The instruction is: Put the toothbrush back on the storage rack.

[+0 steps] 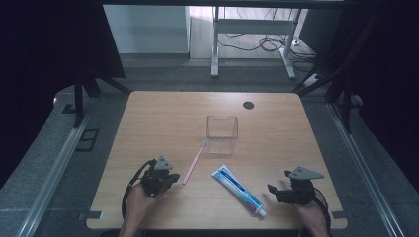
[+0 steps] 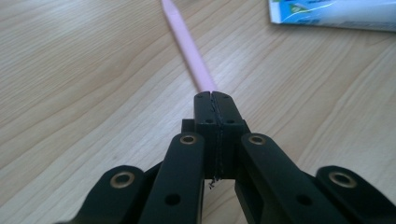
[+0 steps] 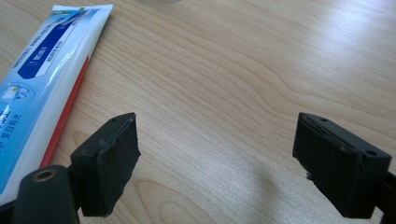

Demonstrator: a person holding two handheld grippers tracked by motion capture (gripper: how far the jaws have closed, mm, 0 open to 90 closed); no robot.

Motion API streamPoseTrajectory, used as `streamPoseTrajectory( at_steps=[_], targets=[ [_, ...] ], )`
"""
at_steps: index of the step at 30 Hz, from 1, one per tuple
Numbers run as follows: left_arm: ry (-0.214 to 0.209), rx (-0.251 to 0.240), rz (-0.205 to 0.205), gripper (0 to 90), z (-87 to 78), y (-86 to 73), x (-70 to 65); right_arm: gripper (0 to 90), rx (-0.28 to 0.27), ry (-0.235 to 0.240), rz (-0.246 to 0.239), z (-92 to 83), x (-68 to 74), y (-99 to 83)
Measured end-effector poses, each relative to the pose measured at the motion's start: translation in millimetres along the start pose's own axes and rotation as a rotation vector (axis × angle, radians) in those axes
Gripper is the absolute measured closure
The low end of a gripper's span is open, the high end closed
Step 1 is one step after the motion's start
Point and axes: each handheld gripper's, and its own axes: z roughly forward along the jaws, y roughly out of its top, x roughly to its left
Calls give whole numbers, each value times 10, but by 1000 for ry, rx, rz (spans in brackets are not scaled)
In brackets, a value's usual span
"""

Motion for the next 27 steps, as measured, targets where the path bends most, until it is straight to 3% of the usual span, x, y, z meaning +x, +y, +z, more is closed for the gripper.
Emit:
streamPoseTrajectory(
  at_steps=[14, 27],
  targets=[
    [-26, 21, 39, 895, 191, 174, -120, 148, 6, 9, 0, 9, 2, -5],
    [-28, 70, 24, 894, 382, 173, -127, 148, 17, 15, -5, 24, 9, -8]
  ],
)
